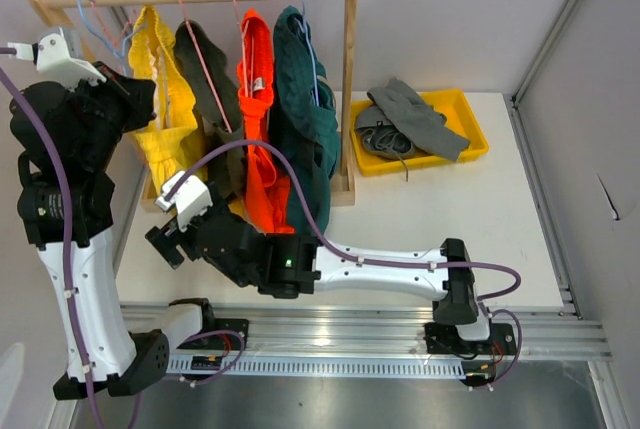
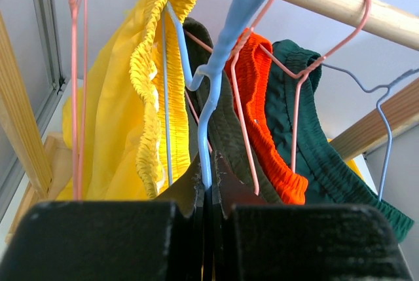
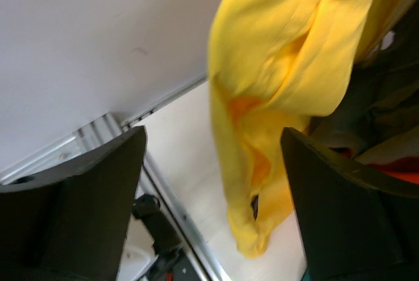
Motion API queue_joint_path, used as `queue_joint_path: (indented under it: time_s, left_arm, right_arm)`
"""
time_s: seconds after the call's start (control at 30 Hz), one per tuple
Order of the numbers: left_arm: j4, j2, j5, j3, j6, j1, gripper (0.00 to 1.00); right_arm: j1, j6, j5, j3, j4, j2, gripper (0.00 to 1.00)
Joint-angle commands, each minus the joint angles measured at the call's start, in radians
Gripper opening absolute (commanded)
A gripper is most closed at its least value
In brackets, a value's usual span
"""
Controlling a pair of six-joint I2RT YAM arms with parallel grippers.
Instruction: Remove the shorts from the hanger
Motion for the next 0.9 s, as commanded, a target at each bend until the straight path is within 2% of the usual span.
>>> queue_joint_path:
  time_s: [0.0, 0.03, 0.1, 0.13, 0.23, 0.3, 0.5, 0.57, 0.7, 0.77, 0.87]
  left_arm:
    - [0.109, -0.058, 0.028, -0.007, -0.029, -0.007, 0.00]
    - [0.106, -0.060, 0.027, -0.008, -0.031, -0.007, 0.00]
    - [0.106, -0.069, 0.030, -0.014, -0.038, -0.007, 0.00]
    - [0.107, -0.071, 0.031, -0.019, -0.042, -0.007, 0.00]
    - [0.112, -0.077, 0.031, -0.019, -0.045, -0.007, 0.00]
    - [0.111, -0.075, 0.010, -0.010, -0.031, -0.007, 0.00]
    - [0.095, -0.016, -0.100, 0.079, 0.040, -0.007, 0.00]
    - [0.084, 0.004, -0.169, 0.111, 0.057, -0.007, 0.00]
    - [0.077, 0.050, -0.189, 0.176, 0.066, -0.007, 0.00]
    - [0.074, 0.060, -0.177, 0.180, 0.058, -0.007, 0.00]
    - [0.068, 0.026, -0.130, 0.124, 0.038, -0.008, 0.00]
  right_arm:
    - [-0.007, -0.055, 0.093, 0.046, 0.112, 0.040, 0.80]
    - [-0.007, -0.055, 0.095, 0.041, 0.134, 0.045, 0.77]
    - [-0.004, -0.078, 0.096, 0.030, 0.145, 0.055, 0.60]
    - [-0.004, -0.078, 0.099, 0.023, 0.150, 0.059, 0.38]
    - [0.013, -0.077, 0.119, -0.019, 0.185, 0.048, 0.00]
    - [0.045, -0.084, 0.141, -0.065, 0.205, 0.025, 0.00]
    - [0.192, -0.064, 0.326, -0.416, 0.328, -0.148, 0.00]
    - [0.269, 0.003, 0.409, -0.525, 0.330, -0.193, 0.00]
    - [0.356, 0.112, 0.526, -0.589, 0.250, -0.199, 0.00]
    - [0.364, 0.172, 0.530, -0.603, 0.224, -0.196, 0.00]
    - [0.332, 0.137, 0.492, -0.596, 0.276, -0.190, 0.00]
